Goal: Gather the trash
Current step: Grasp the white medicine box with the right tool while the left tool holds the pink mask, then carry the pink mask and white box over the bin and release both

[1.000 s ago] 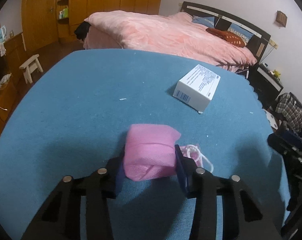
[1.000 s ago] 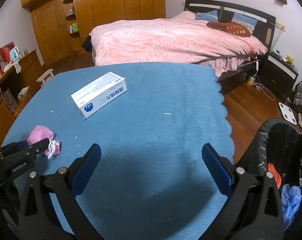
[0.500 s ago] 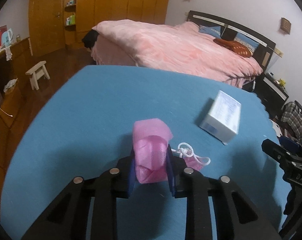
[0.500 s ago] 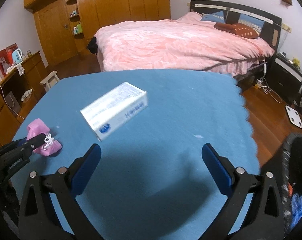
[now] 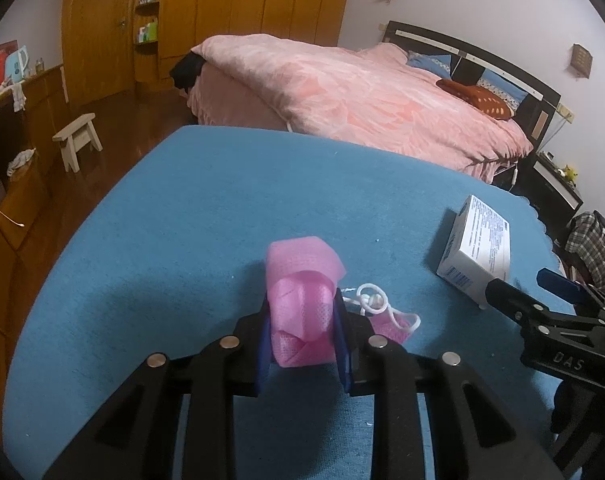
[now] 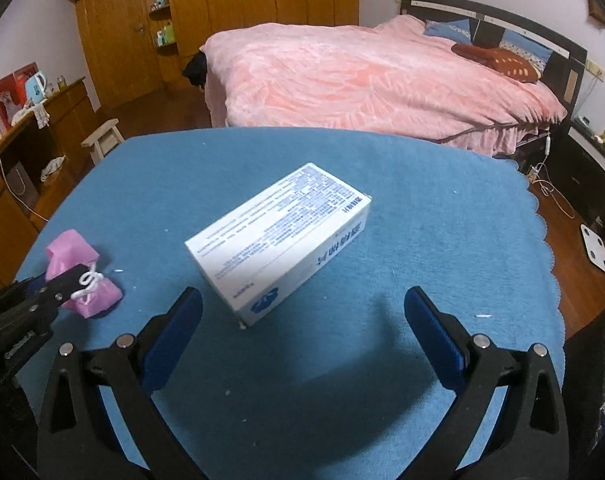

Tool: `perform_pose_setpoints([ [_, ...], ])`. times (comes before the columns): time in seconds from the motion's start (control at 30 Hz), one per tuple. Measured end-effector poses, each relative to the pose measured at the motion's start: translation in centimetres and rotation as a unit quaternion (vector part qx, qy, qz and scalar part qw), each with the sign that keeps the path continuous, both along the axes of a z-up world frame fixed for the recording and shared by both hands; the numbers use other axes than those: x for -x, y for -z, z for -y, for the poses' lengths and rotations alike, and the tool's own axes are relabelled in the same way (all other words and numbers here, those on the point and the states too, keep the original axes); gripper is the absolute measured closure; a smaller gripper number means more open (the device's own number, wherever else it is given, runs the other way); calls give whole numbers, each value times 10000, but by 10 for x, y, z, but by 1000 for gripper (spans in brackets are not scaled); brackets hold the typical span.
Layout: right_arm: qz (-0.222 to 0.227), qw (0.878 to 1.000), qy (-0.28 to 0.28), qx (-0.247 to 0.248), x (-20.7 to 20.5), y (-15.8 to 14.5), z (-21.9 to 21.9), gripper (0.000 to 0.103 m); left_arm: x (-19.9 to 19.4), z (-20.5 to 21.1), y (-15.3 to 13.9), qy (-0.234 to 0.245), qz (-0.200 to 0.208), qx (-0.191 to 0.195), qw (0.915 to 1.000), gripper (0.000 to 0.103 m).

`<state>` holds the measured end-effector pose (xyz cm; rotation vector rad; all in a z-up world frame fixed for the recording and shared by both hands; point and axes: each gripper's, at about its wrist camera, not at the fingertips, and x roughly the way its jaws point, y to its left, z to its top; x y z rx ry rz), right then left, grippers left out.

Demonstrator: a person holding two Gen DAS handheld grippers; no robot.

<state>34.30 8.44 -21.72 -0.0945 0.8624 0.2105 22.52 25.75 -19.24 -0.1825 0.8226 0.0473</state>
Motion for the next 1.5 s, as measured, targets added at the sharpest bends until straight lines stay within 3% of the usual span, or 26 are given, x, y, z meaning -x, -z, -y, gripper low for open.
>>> perform_pose_setpoints([
  [0.23, -70, 9995, 301, 96, -3, 6, 27, 5, -2, 1, 1, 4, -46, -43, 10000, 76],
  [0.37, -64, 9967, 751, 314, -7, 6, 57, 5, -6, 2, 1, 15, -68, -76, 9999, 75],
  [0.47, 4, 9973, 731, 65, -4, 0, 65, 5, -7, 3, 1, 20, -60, -64, 10000, 75],
  [0.57, 147, 9986, 442, -268, 3, -10, 54, 5, -8, 4, 0, 27, -24, -94, 9999, 75],
  [0.67, 185, 9991, 255, -288, 0, -12, 35, 5, -10, 4, 0, 4, -20, -194, 9998, 75],
  [1.03, 14, 9988, 486, -65, -28, 4, 3, 6, -8, -5, 1, -144, -31, -188, 9997, 75],
  [1.17, -178, 9991, 373, -24, -34, 9, 1, 32, -8, -4, 1, -132, -36, -205, 9997, 75],
  [1.23, -220, 9991, 353, -47, -34, 10, 2, 36, -9, -4, 1, -132, -34, -209, 9997, 75],
  [1.3, -213, 9993, 318, -50, -32, 10, 2, 48, -9, -4, 0, -130, -31, -224, 9997, 75],
  [1.5, -252, 9994, 119, -225, -22, 6, 10, 49, -8, 3, -3, -137, 14, -304, 9994, 75],
])
